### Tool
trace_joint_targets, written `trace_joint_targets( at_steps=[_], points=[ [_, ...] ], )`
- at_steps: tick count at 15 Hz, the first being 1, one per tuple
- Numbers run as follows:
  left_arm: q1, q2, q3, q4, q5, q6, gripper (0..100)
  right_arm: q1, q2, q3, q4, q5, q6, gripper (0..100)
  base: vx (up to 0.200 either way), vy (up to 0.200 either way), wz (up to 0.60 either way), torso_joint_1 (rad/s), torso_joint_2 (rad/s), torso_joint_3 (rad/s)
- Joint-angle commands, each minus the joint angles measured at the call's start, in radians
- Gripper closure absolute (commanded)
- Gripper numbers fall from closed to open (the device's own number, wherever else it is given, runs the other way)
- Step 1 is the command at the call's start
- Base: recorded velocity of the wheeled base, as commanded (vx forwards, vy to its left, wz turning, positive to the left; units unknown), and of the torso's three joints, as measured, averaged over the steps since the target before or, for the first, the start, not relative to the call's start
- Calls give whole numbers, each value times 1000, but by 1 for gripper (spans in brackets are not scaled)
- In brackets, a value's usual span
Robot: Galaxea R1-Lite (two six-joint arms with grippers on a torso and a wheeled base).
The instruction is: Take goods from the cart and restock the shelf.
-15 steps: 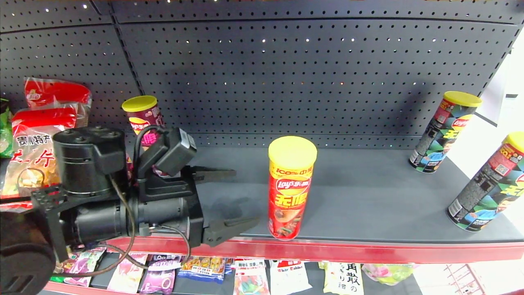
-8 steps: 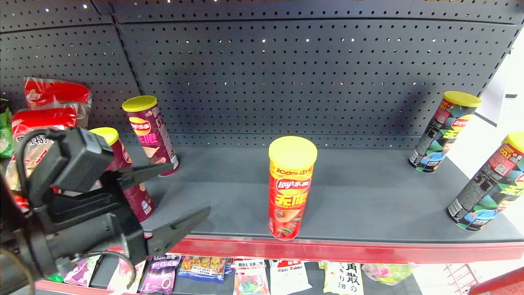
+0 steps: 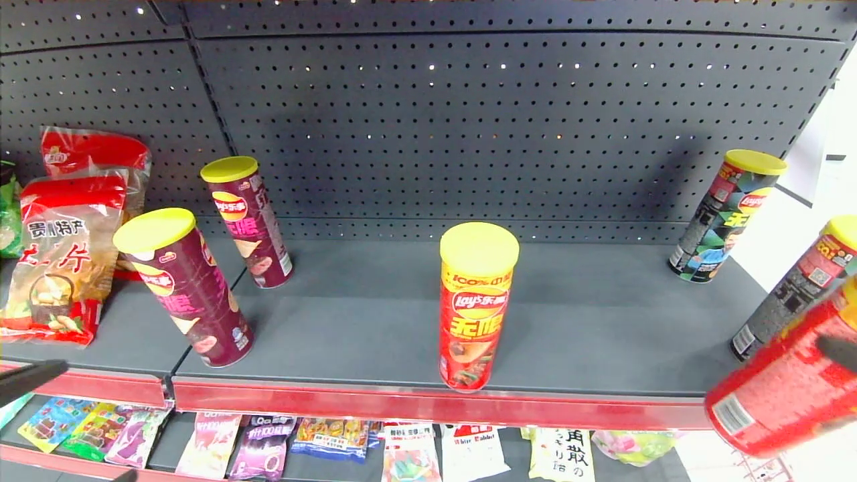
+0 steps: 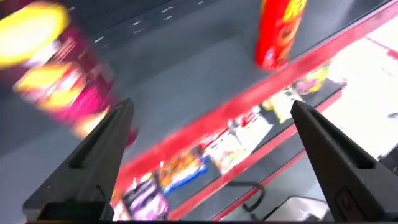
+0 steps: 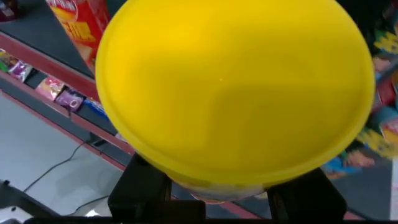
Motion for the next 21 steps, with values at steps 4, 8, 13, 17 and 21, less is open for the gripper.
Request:
trace_joint_targets(
  at_steps=[4, 8, 13, 17, 21],
  points=[
    [2, -305, 6, 184, 82, -4, 0, 106, 590, -268, -261, 39, 0, 100, 0, 0, 0, 0, 0, 0],
    [2, -329, 26, 204, 85, -2, 0, 133, 816, -483, -264, 48, 0, 100, 0, 0, 0, 0, 0, 0],
    [8, -328, 26, 208, 101, -2, 0, 169, 941, -589, -269, 48, 0, 100, 0, 0, 0, 0, 0, 0],
    [10, -329, 31, 208, 104, -2, 0, 188, 1024, -666, -269, 48, 2, 100, 0, 0, 0, 0, 0, 0],
    [10, -329, 38, 208, 105, -1, 0, 239, 1066, -699, -271, 48, 23, 100, 0, 0, 0, 0, 0, 0]
  ],
)
